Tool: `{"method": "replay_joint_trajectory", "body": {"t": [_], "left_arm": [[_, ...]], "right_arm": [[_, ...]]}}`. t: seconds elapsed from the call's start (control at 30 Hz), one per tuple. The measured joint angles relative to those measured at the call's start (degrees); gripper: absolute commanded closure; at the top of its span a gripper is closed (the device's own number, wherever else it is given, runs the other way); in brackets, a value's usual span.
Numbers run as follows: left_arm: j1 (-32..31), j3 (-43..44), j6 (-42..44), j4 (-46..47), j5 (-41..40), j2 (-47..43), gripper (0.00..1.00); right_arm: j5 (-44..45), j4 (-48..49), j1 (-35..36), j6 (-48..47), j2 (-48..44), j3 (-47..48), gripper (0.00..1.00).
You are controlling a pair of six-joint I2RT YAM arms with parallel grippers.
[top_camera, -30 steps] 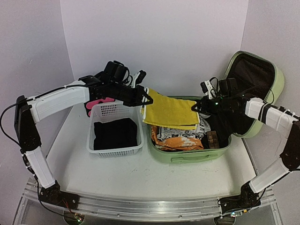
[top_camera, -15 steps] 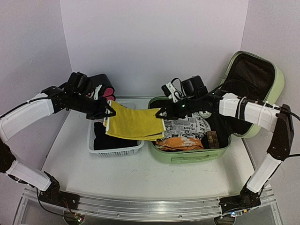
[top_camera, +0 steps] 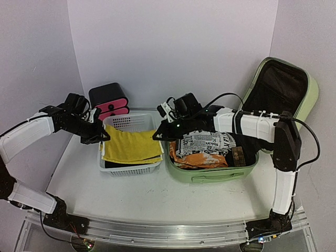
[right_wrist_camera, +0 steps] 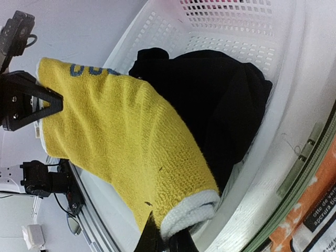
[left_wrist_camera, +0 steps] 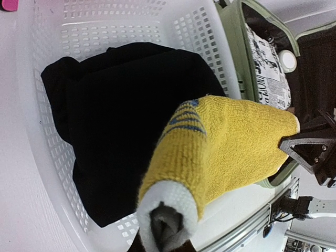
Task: Open, take out, and arrange the luggage
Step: Place the clothes in the bin.
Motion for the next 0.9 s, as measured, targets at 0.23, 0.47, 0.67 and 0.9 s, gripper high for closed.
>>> {"method": "replay_joint_trajectory", "body": {"t": [0.23,0.47,0.67,0.9], "left_arm": [[1.2,-1.5,2.3,2.9,-1.5,6.9,1.0],[1.2,-2.0,3.6,5.2,-4.2,13.1,0.9],[1.2,-2.1,4.7,5.6,-7.1,13.4,0.43],[1.2,0.6,6.1,1.3,-10.4,7.6,0.28]], "right_arm": [[2.4,0.5,0.0,0.3,7.9,5.8,1.0],[4.3,0.5,0.0,0.4,12.7,9.4,0.89],[7.3,0.7,0.0,0.3,12.7,9.6,0.56],[12.1,0.5,0.1,-1.1,7.6,5.9,0.41]]}}
